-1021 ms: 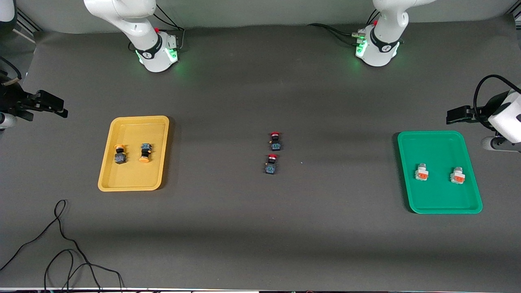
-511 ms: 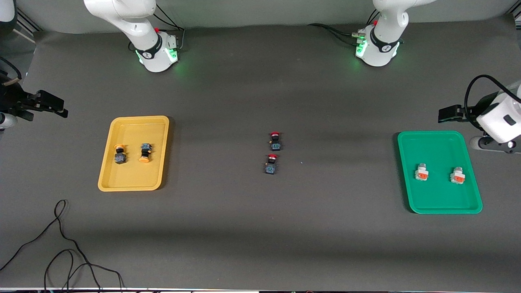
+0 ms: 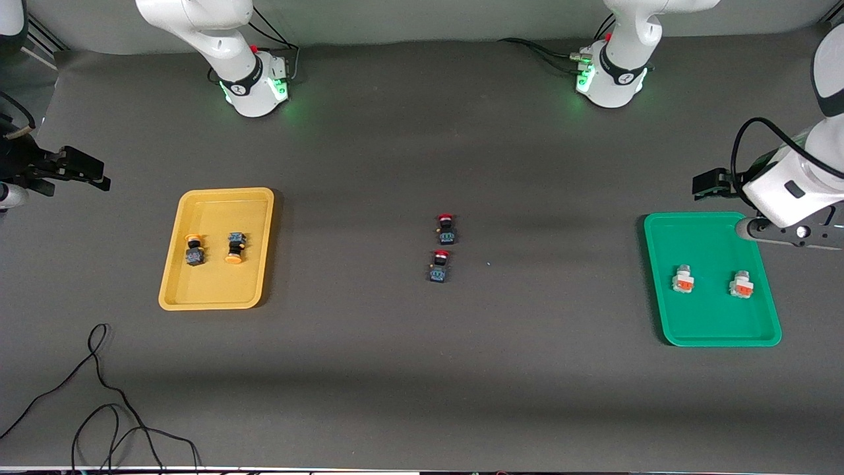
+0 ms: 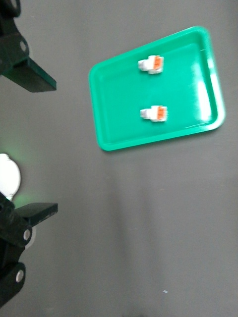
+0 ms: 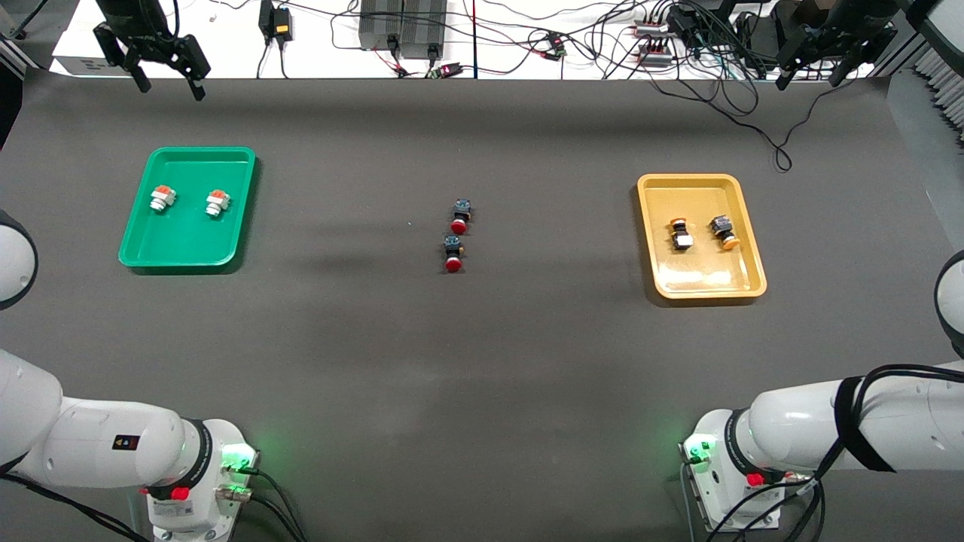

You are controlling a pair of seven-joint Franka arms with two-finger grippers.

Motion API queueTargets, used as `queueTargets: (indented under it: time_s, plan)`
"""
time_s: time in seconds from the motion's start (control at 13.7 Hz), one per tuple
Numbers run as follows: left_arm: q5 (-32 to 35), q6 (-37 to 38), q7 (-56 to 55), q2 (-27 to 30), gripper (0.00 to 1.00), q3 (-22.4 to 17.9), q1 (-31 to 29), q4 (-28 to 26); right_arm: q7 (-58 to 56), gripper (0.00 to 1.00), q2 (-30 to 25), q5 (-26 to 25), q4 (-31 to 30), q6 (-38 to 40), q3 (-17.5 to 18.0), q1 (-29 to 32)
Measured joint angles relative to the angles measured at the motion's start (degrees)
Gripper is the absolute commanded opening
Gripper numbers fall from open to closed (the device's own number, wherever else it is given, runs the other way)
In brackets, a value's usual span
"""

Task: Place green and yellow buttons in trays

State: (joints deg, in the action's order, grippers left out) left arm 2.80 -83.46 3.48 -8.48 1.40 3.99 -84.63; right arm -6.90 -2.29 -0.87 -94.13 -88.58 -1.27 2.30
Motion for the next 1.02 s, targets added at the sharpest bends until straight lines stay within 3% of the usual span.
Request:
queueTargets:
  time_s: [0.29, 1.02]
  plan:
    - [-2.0, -5.7, 0.0, 2.7, 1.0, -0.1, 0.2, -4.2, 0.0, 1.0, 0.0, 0.0, 0.0, 0.0, 0.0, 0.0]
    - [-2.1, -6.2, 0.0, 3.0, 1.0, -0.2, 0.4, -6.4, 0.0, 1.0, 0.0, 0.0, 0.0, 0.0, 0.0, 0.0]
